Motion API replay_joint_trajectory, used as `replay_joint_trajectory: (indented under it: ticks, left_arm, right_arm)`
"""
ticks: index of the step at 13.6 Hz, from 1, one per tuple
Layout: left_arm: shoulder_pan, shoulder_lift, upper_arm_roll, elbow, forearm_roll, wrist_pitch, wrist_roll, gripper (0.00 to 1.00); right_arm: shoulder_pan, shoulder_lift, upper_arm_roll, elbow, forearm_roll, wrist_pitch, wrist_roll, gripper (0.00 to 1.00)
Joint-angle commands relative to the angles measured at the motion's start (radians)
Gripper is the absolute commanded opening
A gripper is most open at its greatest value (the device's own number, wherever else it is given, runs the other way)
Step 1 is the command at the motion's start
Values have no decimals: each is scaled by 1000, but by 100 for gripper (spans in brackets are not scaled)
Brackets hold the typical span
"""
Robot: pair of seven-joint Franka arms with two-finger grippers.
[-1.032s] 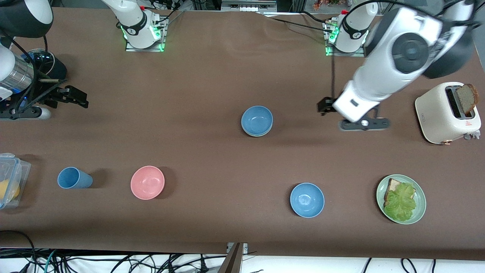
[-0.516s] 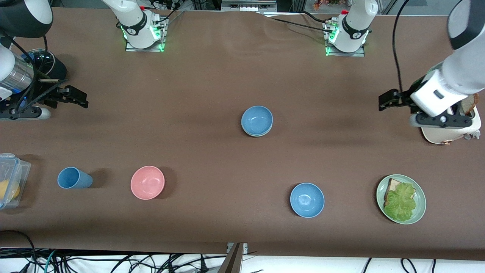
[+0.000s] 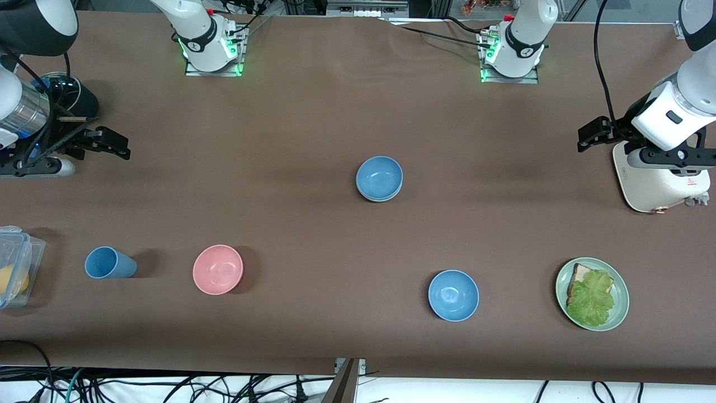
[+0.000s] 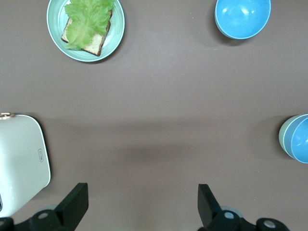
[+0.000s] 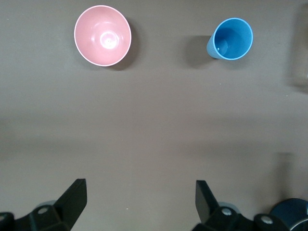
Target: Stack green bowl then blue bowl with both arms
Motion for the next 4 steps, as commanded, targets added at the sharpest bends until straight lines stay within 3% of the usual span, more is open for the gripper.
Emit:
replay_joint_trajectory:
  ticks: [1, 4]
  left_arm:
    - [-34, -23, 36, -23, -1, 18, 19, 100]
    - [-39, -21, 44, -23, -1, 16, 14, 100]
  right_arm:
    - [-13, 7, 11, 23, -6, -22, -6, 100]
    - [-13, 9, 11, 23, -6, -22, -6, 100]
